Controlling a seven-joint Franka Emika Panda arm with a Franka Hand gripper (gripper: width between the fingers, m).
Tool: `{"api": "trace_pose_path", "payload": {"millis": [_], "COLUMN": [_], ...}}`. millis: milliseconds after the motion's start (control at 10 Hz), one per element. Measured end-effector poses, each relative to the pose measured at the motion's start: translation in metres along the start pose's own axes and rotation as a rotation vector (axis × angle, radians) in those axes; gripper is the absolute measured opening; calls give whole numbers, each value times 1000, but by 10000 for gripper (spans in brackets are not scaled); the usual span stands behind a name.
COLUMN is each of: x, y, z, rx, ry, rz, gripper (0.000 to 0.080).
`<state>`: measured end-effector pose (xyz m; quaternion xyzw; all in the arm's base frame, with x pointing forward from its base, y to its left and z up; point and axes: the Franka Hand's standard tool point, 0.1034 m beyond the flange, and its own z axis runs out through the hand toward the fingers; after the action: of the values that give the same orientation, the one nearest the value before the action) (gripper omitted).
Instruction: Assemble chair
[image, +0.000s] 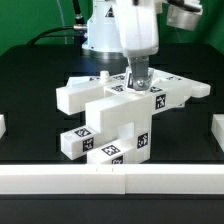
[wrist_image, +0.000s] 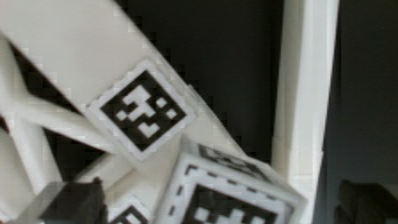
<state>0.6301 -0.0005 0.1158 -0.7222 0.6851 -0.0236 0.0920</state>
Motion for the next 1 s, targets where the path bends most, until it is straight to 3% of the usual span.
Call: {"api": "trace_pose_path", "payload": {"millis": [100, 200, 400, 700, 1000], "x": [0, 3, 7, 6, 4], "y": [1, 5, 5, 4, 3], "z": [0, 0, -1, -4, -3], "rx": [-11, -52, -91, -127, -144], "ry": [2, 7, 14, 8, -4], "rz": [-90, -256, -470, -810, -1008], "gripper": [649, 649, 649, 649, 649]}}
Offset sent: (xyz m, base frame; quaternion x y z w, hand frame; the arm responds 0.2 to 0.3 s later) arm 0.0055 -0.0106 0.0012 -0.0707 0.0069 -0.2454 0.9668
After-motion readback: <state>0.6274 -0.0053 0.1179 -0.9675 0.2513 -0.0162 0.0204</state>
